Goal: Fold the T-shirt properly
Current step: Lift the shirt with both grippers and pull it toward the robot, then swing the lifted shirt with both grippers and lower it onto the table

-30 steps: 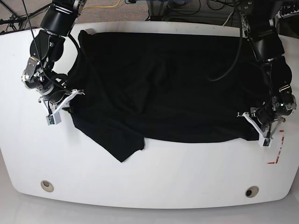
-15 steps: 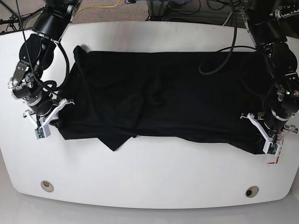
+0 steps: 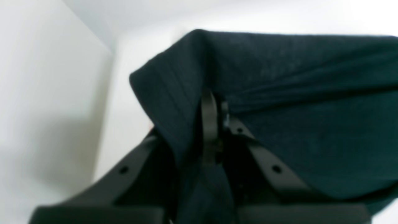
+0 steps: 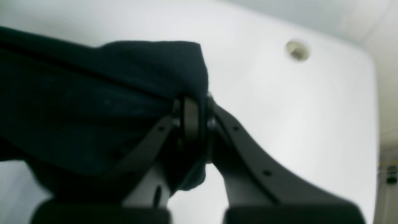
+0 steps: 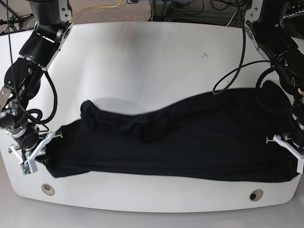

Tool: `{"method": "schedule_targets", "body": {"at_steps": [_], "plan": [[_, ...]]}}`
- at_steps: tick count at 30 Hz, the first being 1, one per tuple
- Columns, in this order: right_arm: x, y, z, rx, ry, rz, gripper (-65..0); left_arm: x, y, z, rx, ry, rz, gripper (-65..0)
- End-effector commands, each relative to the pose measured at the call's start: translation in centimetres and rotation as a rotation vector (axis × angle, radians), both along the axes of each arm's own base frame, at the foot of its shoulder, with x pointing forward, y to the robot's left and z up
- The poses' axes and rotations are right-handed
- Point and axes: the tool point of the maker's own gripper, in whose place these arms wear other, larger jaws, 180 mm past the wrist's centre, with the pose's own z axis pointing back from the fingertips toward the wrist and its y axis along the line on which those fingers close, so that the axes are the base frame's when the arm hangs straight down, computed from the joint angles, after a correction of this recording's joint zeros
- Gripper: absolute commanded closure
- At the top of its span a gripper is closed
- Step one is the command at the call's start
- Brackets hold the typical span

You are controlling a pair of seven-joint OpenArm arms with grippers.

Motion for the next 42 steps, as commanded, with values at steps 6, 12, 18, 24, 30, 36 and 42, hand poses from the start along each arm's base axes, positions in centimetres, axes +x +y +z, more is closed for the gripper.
{"method": "schedule_targets", "body": {"at_steps": [6,12,18,24,30,36,42], "plan": [[4.3,-1.0,8.3,-0.081,-0.134,0.021,0.0,1.2,1.1,8.3,0.037,-0.209,0.033,0.0],[6.4,-1.2,14.3,-0.09,-0.229,0.025,0.0,1.2,2.0,14.2,0.056,-0.322,0.06,0.0],[7.7,-0.9,21.3,-0.159,-0.321,0.044,0.0,0.9,2.6,20.8,0.035,-0.452,0.082,0.0],[7.7,-0.4,28.6,-0.199,-0.427,0.05,0.0,0.7,4.4,25.6,0.003,-0.532,0.098,0.0],[6.9,-1.2,32.0,-0.258,-0.462,0.028,0.0,1.4,5.0,26.7,-0.034,-0.537,0.091,-4.0],[6.4,-1.1,30.5,-0.296,-0.422,0.019,0.0,2.2,4.9,23.3,-0.032,-0.458,0.091,-6.4],[5.7,-2.1,24.8,-0.273,-0.358,0.004,0.0,2.8,3.4,18.7,-0.047,-0.375,0.023,0.0]]}}
